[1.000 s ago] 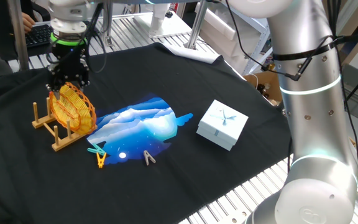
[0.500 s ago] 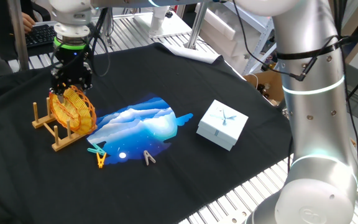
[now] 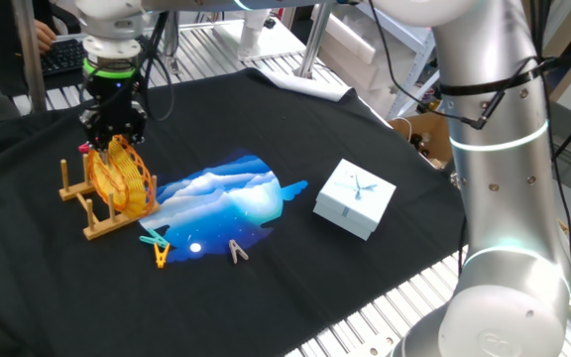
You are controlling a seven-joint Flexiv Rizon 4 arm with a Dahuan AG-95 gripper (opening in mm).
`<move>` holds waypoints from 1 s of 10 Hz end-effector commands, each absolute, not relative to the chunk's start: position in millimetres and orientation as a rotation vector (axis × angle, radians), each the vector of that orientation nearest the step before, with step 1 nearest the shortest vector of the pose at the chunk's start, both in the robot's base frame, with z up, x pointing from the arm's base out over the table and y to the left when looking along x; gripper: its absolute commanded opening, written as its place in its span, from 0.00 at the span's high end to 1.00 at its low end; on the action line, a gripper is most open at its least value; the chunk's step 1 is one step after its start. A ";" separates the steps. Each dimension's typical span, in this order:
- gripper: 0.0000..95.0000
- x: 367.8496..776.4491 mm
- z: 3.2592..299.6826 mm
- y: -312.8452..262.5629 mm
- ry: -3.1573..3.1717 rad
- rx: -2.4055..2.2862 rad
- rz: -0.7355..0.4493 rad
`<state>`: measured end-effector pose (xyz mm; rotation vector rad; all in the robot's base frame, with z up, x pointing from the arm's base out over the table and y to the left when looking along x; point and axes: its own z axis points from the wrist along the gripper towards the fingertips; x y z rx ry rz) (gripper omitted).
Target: Take the dish off the dish rack
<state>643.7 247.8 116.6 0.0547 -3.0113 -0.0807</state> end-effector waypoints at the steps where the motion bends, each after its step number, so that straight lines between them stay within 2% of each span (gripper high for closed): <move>1: 1.00 646.8 116.6 249.2 -2.995 0.049 -0.083; 10: 1.00 645.3 122.0 249.3 -2.938 -0.027 -0.221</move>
